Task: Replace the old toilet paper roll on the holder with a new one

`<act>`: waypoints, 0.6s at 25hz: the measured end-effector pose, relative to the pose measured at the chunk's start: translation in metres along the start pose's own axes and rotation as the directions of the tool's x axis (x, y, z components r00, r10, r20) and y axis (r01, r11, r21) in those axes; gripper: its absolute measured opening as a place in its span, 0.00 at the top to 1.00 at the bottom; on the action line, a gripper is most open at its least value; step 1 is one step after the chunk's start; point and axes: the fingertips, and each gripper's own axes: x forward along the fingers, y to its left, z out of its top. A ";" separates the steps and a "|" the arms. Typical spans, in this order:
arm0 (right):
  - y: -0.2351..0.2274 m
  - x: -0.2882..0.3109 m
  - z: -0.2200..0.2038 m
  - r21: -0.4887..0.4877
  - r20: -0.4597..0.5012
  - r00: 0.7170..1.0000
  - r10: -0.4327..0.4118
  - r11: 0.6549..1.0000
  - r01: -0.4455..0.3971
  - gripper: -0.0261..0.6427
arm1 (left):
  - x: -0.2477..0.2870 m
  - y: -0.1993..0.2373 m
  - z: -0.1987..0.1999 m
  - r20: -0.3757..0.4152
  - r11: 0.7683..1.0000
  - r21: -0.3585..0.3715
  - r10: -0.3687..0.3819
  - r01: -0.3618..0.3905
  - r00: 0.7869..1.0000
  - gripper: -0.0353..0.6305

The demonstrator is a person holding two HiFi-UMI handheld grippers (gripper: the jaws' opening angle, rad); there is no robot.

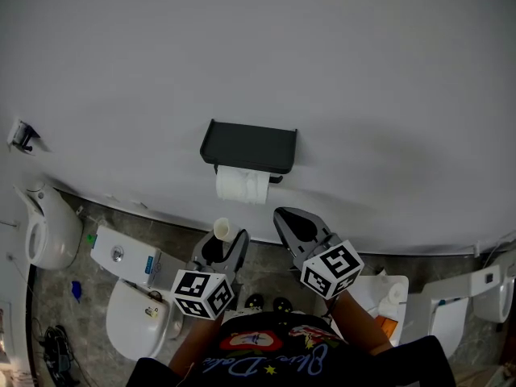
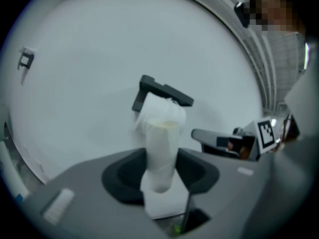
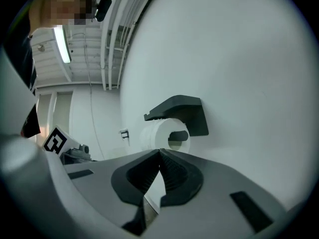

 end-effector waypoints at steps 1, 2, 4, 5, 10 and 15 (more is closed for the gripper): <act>0.000 -0.002 0.000 -0.006 0.002 1.000 0.002 1.000 -0.002 0.94 | 0.001 -0.001 0.000 -0.002 1.000 0.001 -0.003 0.003 1.000 0.68; 0.000 -0.003 0.000 -0.015 0.003 1.000 -0.001 1.000 0.001 0.94 | 0.001 -0.002 -0.001 -0.004 1.000 0.002 -0.005 0.005 1.000 0.68; -0.002 -0.006 -0.001 -0.038 0.001 1.000 -0.019 0.999 0.019 0.94 | 0.001 -0.002 -0.001 -0.006 1.000 0.002 -0.006 0.006 1.000 0.68; -0.002 -0.007 -0.001 -0.052 -0.001 1.000 -0.027 0.998 0.026 0.94 | 0.001 -0.003 -0.001 -0.006 1.000 0.003 -0.007 0.007 1.000 0.68; -0.002 -0.010 0.001 -0.079 -0.003 0.999 -0.041 0.996 0.041 0.94 | 0.001 -0.004 0.000 -0.007 1.000 0.006 -0.007 0.007 1.000 0.68; -0.004 -0.010 0.000 -0.067 -0.008 0.999 -0.044 0.997 0.043 0.94 | 0.001 -0.003 0.001 -0.007 1.000 0.008 -0.007 0.007 1.000 0.68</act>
